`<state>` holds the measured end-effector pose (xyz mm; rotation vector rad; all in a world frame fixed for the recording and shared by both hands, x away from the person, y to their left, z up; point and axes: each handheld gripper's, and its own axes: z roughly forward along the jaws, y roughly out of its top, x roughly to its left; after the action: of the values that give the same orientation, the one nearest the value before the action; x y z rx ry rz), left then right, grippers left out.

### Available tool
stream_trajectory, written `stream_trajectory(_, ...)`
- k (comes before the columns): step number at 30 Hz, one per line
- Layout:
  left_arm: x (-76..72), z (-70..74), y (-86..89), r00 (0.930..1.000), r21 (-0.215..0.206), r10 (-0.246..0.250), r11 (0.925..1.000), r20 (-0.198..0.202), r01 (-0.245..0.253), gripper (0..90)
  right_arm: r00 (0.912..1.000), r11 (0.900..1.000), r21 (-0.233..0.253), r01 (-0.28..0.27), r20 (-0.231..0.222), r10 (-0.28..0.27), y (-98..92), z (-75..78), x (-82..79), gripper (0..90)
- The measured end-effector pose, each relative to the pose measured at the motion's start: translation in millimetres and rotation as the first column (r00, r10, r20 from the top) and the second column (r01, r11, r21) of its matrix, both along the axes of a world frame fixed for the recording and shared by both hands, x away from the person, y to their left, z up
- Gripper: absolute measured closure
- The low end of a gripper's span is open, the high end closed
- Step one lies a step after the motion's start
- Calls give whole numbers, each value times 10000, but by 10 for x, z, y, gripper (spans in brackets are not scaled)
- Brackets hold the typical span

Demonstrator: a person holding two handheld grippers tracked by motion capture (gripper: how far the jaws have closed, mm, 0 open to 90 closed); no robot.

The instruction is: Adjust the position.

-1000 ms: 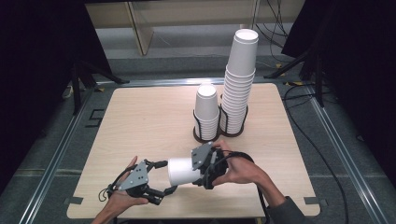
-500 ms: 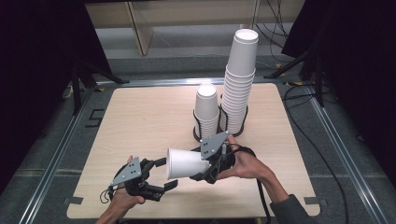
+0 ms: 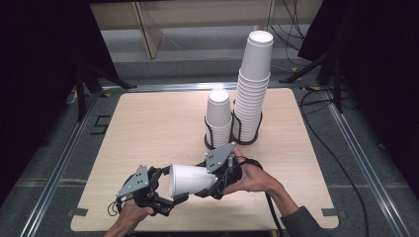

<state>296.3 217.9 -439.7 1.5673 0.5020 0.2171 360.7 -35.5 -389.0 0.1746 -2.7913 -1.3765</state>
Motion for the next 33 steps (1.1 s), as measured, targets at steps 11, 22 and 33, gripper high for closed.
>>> stream_trajectory(11, 7, 27, 31, 9995, 169, -241, 9996, 200, 237, 62, 9995, 9999, 60, -93, -306, 95, 34, -97, 19, 233)
stream_trajectory(22, 12, 40, 24, 9997, 580, -166, 9982, 183, 155, 93, 9986, 9999, -82, 94, -514, -98, 16, -162, 59, 212)
stream_trajectory(33, 77, 70, 140, 9961, 1235, 876, 9887, -138, -852, 93, 9834, 9856, -9, 1690, -667, -1687, -199, -117, 161, 165)
